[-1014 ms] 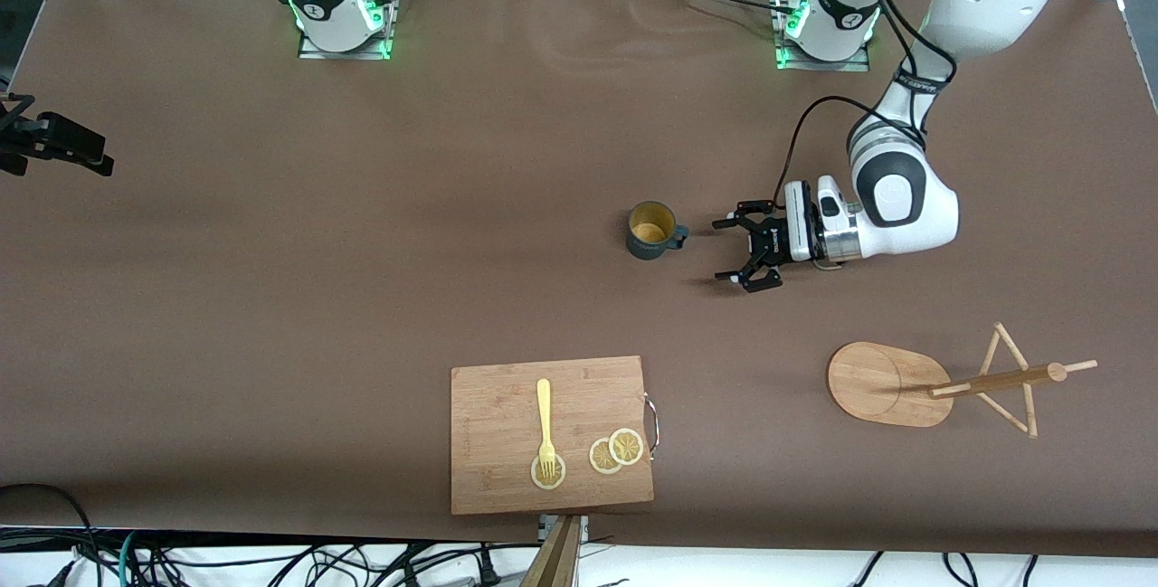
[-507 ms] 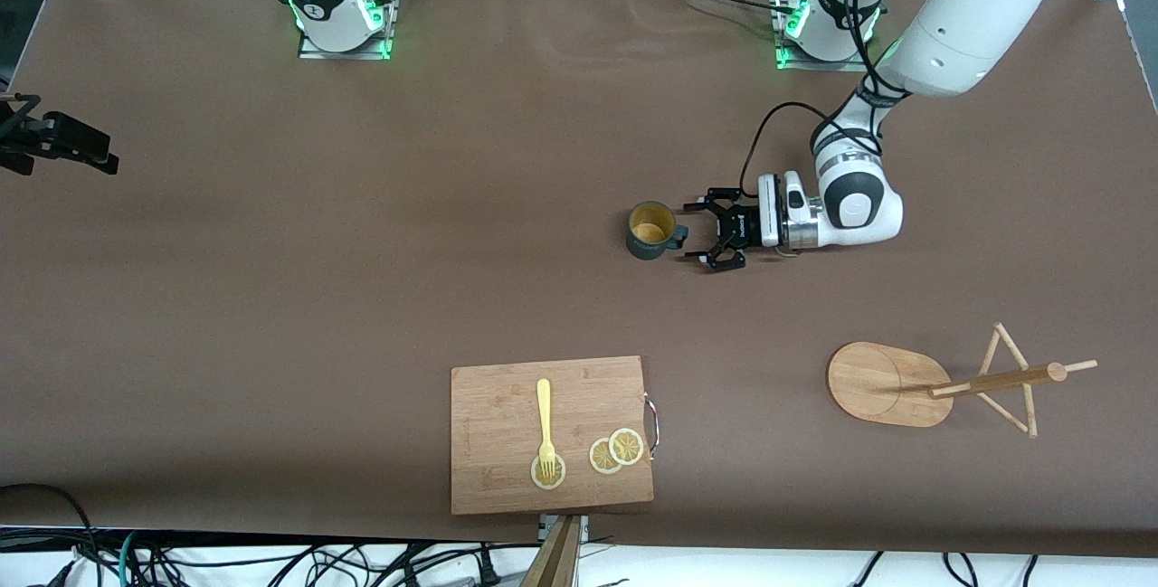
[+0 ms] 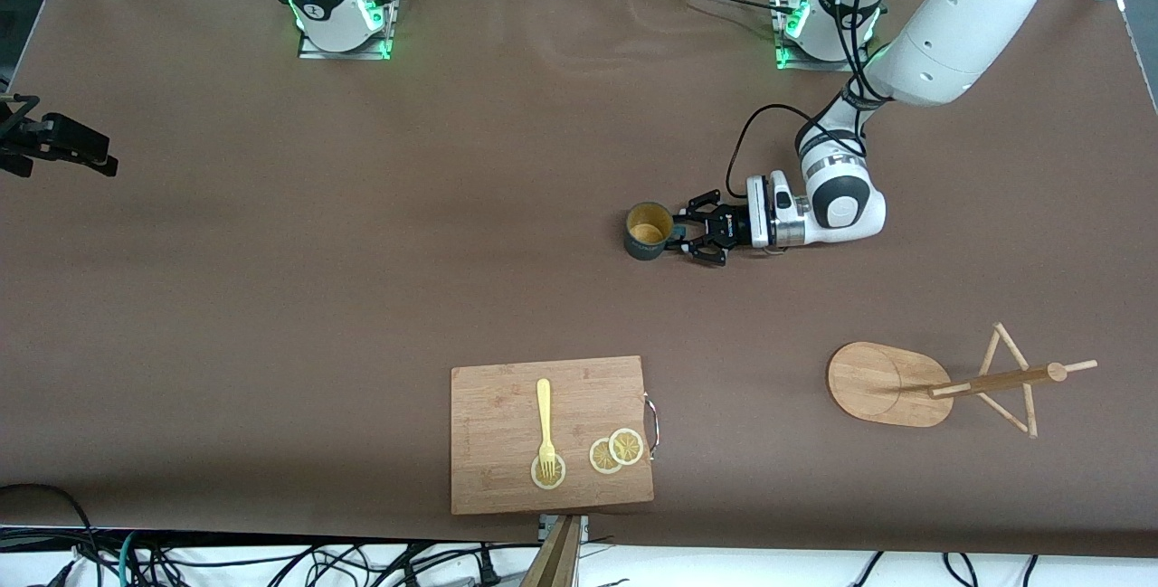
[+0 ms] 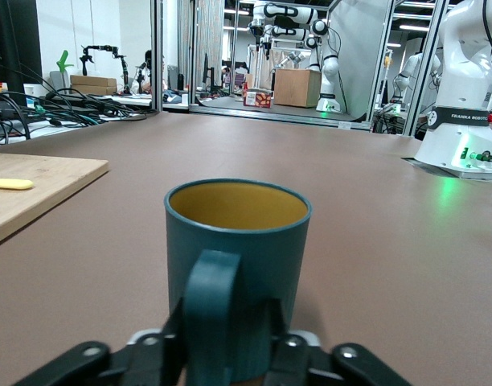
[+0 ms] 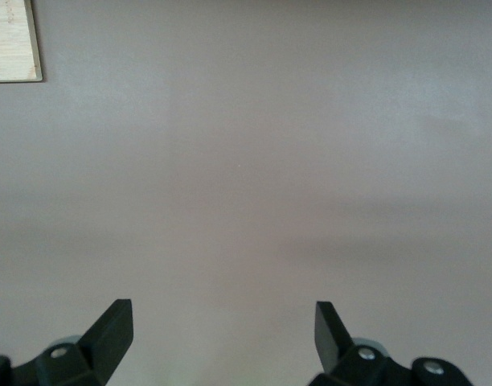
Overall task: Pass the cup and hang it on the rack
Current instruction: 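Withdraw the right gripper while the left gripper grasps the mug handle, then lift the teal mug with the left gripper toward the wooden rack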
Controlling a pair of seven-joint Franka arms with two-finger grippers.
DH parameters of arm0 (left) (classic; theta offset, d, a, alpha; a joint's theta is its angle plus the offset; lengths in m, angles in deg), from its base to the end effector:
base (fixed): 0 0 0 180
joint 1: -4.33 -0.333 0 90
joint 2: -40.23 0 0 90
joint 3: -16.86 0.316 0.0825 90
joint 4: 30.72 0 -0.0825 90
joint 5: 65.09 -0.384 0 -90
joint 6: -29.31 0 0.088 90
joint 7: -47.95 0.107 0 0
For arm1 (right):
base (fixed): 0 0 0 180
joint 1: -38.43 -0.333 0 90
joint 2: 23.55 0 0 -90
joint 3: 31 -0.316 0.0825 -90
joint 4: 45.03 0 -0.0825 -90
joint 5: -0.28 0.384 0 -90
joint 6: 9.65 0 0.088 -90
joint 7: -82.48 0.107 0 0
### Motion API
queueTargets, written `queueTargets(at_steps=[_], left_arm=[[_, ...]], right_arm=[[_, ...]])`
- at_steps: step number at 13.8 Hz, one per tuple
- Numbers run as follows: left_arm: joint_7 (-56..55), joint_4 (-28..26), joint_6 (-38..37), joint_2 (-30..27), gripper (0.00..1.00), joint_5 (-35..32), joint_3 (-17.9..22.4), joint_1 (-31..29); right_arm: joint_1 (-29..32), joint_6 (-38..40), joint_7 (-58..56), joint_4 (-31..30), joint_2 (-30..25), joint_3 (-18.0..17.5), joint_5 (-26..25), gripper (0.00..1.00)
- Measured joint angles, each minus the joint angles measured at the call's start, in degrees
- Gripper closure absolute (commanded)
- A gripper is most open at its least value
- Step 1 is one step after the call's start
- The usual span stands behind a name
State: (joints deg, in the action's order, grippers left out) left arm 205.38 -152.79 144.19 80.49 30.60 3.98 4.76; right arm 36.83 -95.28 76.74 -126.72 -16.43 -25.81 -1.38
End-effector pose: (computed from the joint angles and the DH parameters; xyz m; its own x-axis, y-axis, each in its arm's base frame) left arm 0.4836 -0.1869 0.0806 0.0946 -0.2320 0.9681 -0.9945 -0.0658 0.0815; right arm 0.5839 -0.0363 0.6154 0.9977 0.0354 -0.0587 0.0375 -0.9987 0.0345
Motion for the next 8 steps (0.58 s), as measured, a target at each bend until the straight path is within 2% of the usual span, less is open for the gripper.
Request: queueTargets(at_steps=[3,8], left_arm=[[-0.1,0.3,-0.2,0.0,1.0,0.0,0.0,-0.2],[-4.7,-0.2,-6.9,-0.8,1.0,-0.9,0.2,-3.6]], right_arm=[[0.0,-0.1,0.0,0.0,0.0,-0.2,0.0,0.0],[0.0,-0.2,0.0,0.0,0.0,-0.2,0.0,0.0]])
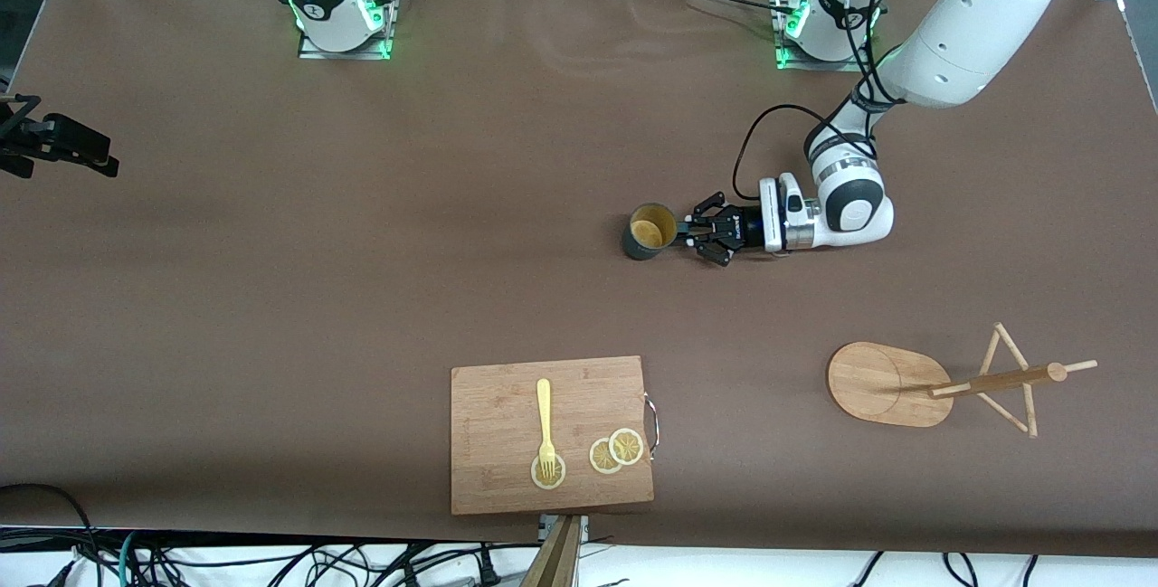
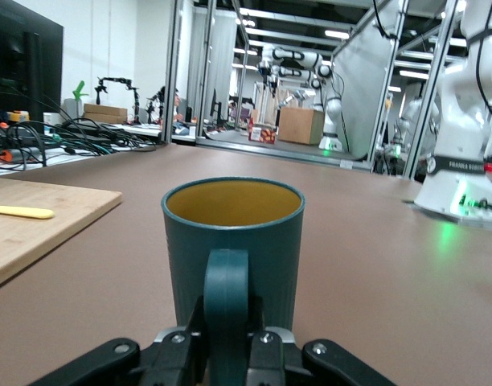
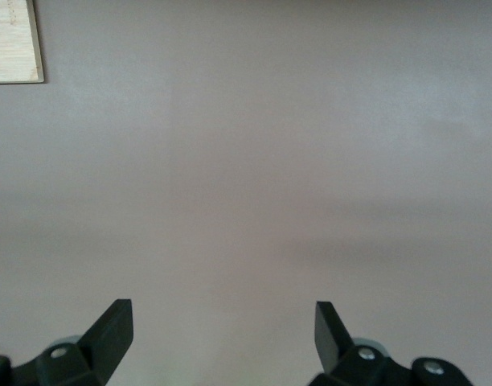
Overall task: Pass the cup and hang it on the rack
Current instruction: 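Lift the teal mug with the left gripper toward the wooden rack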
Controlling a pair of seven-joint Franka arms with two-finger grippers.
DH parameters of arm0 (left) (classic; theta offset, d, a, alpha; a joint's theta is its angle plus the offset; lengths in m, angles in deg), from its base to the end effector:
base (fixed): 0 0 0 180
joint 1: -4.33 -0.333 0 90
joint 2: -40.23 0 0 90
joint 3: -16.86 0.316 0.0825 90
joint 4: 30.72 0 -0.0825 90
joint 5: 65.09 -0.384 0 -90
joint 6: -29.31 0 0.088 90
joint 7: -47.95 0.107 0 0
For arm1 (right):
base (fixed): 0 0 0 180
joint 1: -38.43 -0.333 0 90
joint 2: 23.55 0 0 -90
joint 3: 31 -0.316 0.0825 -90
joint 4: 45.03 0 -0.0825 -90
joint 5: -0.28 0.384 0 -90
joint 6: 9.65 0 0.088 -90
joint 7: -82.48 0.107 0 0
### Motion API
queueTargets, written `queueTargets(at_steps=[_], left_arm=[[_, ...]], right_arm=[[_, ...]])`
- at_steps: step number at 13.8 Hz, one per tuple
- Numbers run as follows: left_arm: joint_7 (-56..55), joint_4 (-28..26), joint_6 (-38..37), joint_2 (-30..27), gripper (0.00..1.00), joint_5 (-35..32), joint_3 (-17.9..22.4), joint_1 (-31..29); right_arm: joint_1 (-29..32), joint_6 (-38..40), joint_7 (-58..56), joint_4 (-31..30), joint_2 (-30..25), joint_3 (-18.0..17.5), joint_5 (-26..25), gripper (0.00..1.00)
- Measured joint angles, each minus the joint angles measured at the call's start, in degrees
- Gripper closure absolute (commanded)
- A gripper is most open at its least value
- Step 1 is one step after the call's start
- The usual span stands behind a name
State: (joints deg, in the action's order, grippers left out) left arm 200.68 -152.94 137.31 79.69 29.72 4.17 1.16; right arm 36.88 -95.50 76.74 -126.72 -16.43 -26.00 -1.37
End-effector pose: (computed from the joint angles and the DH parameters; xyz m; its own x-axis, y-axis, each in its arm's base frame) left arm 0.4931 -0.1671 0.0960 0.1652 -0.1197 0.9790 -0.9844 -0.0816 0.1561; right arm 0.5844 -0.0350 0.6157 0.9978 0.0380 -0.0548 0.0399 -0.9986 0.0343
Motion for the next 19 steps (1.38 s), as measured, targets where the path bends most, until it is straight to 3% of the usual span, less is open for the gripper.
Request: queueTargets(at_steps=[5,9,15,19], left_arm=[[-18.7,-2.0,-9.4,-6.8,1.0,-11.6,0.5,-12.6],[-33.5,-2.2,-17.0,-7.6,1.0,-18.4,0.8,-25.8],[-61.4,-1.7,-29.0,-7.6,1.0,-20.0,0.9,-36.6],[-83.4,4.0,-33.7,-7.6,1.0,-20.0,0.9,-39.8]], right_arm=[[0.0,0.0,0.0,0.0,0.0,0.0,0.0,0.0],[0.0,-0.1,0.0,0.0,0.0,0.0,0.0,0.0],[0.0,-0.1,0.0,0.0,0.0,0.0,0.0,0.0],[0.1,-0.1,0.0,0.0,0.0,0.0,0.0,0.0]])
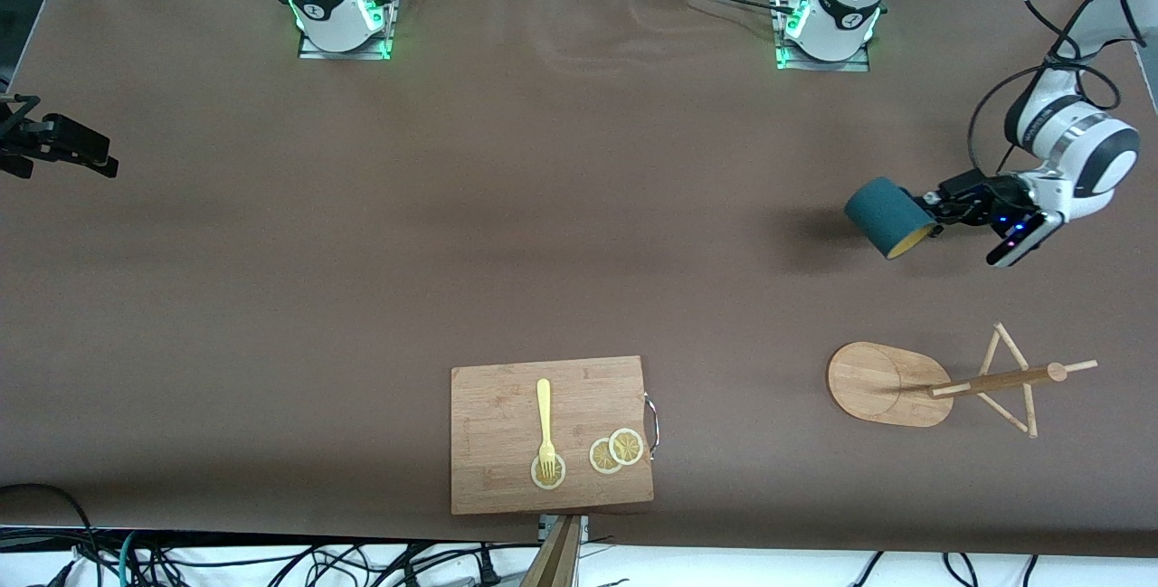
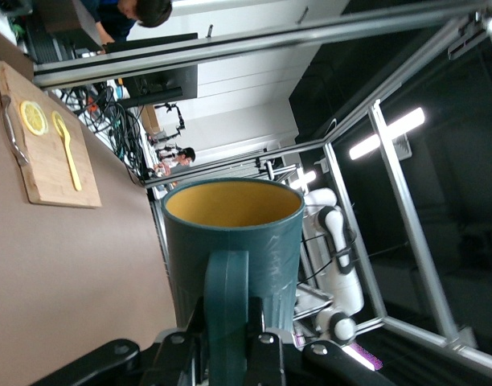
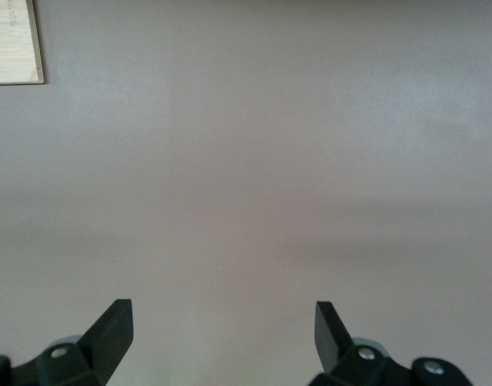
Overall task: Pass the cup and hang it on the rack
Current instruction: 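Lift the teal mug with the left gripper toward the wooden rack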
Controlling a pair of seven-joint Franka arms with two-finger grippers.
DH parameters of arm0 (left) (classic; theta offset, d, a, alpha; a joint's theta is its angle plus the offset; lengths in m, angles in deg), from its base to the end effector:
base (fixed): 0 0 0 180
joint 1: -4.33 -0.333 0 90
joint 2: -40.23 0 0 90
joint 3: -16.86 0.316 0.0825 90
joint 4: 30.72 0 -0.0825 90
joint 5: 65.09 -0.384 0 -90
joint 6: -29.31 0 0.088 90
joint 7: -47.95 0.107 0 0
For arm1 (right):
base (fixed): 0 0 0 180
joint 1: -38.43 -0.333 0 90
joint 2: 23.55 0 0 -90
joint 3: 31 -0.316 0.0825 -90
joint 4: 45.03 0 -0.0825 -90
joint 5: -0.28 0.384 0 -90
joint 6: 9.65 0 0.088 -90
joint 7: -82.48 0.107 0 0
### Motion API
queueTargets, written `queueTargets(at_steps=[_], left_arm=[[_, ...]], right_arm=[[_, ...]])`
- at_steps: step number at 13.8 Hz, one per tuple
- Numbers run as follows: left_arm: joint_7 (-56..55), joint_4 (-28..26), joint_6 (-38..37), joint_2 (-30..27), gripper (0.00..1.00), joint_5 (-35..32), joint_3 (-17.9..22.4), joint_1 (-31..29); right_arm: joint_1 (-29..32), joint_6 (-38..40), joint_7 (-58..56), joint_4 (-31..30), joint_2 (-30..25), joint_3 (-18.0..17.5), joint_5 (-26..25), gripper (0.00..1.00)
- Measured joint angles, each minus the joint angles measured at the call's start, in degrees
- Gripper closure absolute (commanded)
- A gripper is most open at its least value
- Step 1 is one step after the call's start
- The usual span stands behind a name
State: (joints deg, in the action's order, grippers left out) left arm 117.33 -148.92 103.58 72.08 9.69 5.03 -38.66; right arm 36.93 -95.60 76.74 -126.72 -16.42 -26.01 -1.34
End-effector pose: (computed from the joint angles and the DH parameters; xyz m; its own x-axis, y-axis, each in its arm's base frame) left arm 0.4935 0.1580 0.2202 0.9531 0.2364 0.1892 -0.2299 0.1583 0.9603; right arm 0.5846 -0.0354 0.6158 0.9979 0.0374 -0.0532 0.0392 -0.9987 0.0339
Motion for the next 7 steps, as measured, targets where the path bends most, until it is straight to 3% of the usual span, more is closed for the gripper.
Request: queueTargets(at_steps=[7], left_arm=[[-30.3,15.6,-0.8,6.3,1.0,0.7,0.1,-2.5]], right_arm=[[0.1,0.0,0.0,0.0,0.0,0.0,0.0,0.0]])
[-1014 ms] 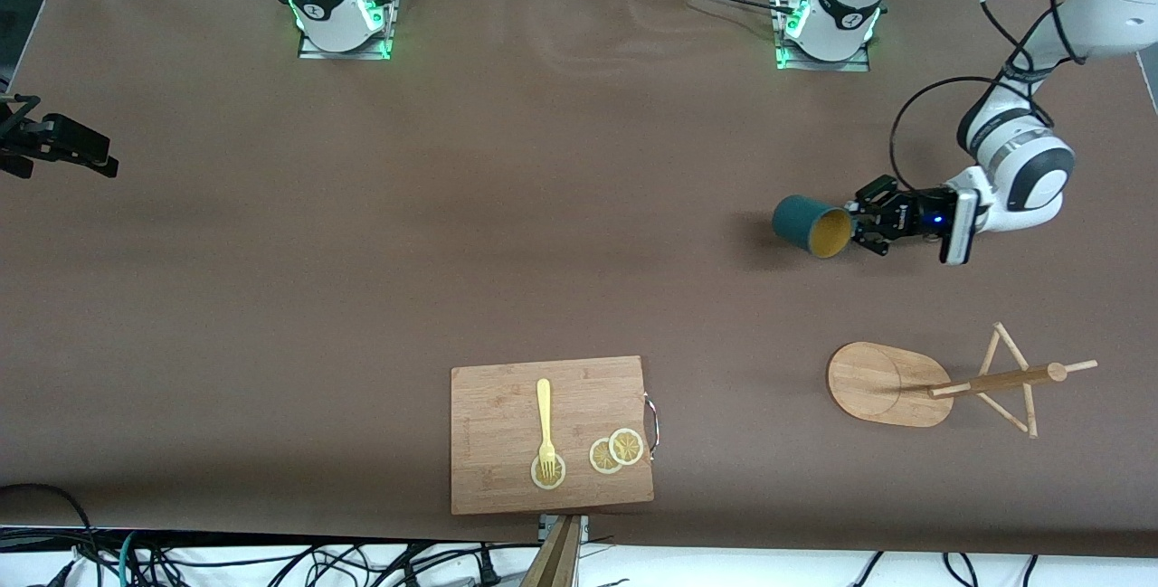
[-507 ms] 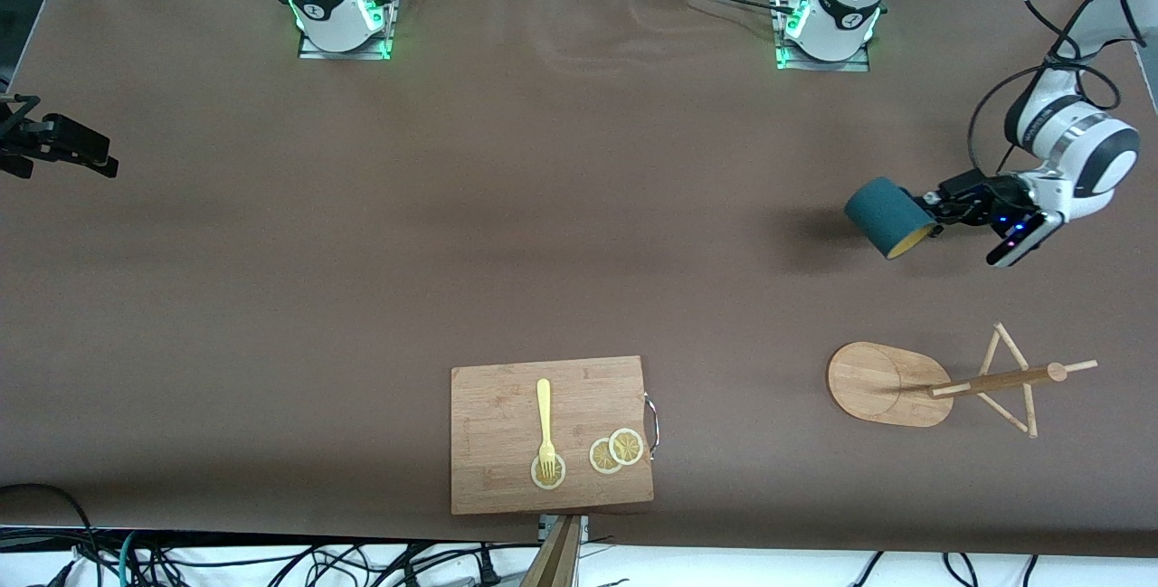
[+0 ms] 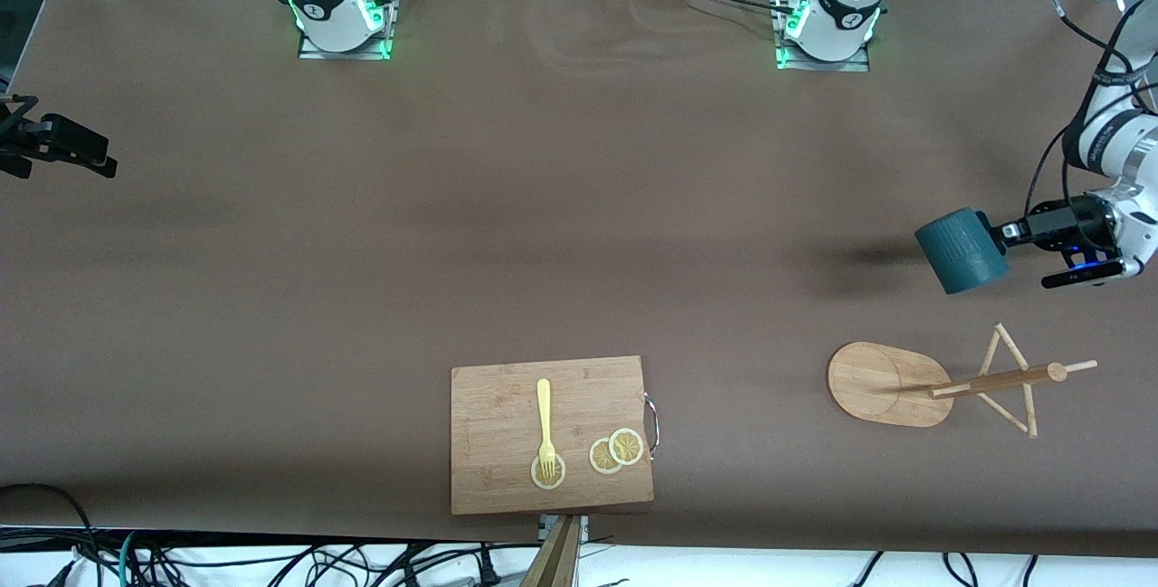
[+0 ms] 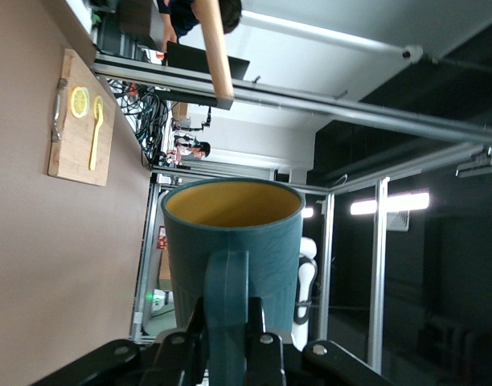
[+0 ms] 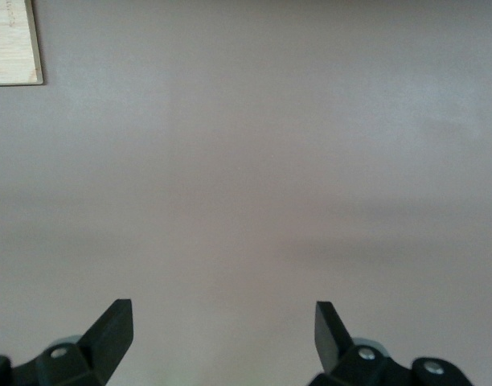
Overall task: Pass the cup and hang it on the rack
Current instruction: 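Lift the teal mug with the left gripper toward the wooden rack, then hang the mug handle on a rack peg and open the left gripper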
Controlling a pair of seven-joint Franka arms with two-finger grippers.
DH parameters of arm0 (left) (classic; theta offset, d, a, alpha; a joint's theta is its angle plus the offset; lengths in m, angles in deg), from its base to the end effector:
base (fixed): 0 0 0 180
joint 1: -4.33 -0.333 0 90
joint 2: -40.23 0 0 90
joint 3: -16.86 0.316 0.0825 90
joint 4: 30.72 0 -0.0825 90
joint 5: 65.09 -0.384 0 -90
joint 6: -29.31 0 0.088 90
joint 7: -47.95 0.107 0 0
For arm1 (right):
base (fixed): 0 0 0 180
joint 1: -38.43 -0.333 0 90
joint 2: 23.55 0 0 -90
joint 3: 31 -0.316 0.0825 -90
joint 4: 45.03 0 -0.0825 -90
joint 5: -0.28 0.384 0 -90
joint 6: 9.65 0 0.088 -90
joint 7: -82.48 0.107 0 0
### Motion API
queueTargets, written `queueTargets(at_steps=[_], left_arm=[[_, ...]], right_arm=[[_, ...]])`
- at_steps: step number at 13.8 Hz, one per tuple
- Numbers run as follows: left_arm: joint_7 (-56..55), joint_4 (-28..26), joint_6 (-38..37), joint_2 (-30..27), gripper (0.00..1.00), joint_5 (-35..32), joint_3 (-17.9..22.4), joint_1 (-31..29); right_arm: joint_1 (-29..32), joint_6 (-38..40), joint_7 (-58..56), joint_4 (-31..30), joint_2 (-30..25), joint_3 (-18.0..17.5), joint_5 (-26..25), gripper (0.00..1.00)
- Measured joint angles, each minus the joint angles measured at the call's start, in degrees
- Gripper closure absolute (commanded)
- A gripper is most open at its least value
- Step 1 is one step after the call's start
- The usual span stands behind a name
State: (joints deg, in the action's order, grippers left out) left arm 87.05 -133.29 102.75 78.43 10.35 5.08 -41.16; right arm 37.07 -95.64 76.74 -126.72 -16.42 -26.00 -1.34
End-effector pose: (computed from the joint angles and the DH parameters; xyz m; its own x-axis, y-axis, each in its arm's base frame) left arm 0.5461 0.2313 0.2454 0.9628 0.2124 -0.1672 0.1209 0.2149 0.9691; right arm 0.5846 -0.0369 0.6158 0.9980 0.0348 -0.0525 0.0366 -0.9988 0.0340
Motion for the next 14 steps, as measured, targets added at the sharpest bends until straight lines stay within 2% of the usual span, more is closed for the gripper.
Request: queueTargets(at_steps=[5,11,14], left_arm=[[-11.0,9.2,0.1,6.9,1.0,3.3,-0.1,-0.2],[-12.3,17.4,2.8,13.2,1.0,4.5,-0.3,0.8],[-12.5,19.5,3.5,14.5,1.0,4.5,-0.3,1.3]], right_arm=[[0.0,0.0,0.0,0.0,0.0,0.0,0.0,0.0],[0.1,0.0,0.0,0.0,0.0,0.0,0.0,0.0],[0.1,0.0,0.0,0.0,0.0,0.0,0.0,0.0]])
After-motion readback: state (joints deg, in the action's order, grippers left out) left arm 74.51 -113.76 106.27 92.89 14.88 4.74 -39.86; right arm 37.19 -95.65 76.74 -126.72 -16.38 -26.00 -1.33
